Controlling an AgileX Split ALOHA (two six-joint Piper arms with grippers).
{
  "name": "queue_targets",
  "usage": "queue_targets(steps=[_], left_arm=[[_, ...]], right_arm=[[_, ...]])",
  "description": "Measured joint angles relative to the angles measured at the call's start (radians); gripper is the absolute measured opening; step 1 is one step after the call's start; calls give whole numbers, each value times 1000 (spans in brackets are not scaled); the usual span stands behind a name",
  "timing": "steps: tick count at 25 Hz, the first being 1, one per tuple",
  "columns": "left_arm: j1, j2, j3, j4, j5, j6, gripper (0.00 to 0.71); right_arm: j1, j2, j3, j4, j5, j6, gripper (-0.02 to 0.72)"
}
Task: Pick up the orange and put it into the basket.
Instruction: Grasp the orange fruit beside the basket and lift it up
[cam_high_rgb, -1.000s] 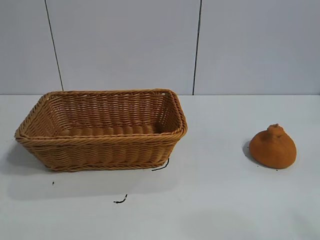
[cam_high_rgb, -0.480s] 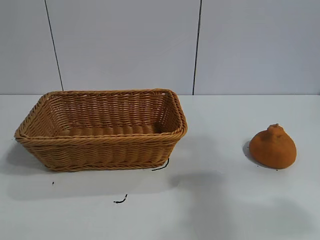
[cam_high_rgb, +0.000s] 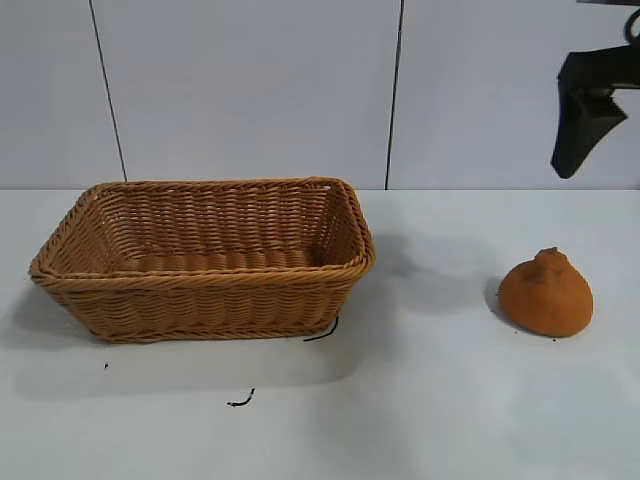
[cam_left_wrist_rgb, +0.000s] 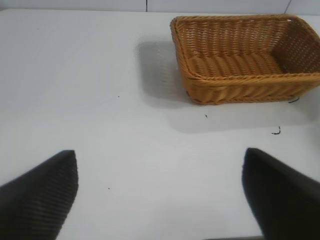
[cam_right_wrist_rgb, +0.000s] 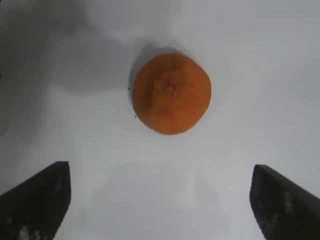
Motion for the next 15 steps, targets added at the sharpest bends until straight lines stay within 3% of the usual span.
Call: queue_targets(steps=[10,12,15], left_arm=[[0,0,0,0,0,0,639],[0,0,0,0,0,0,639],[0,0,0,0,0,0,639]], right_arm=[[0,169,-2,0,-24,4,679],[0,171,-2,0,-41,4,580],[0,171,-2,0,-49,4,289]])
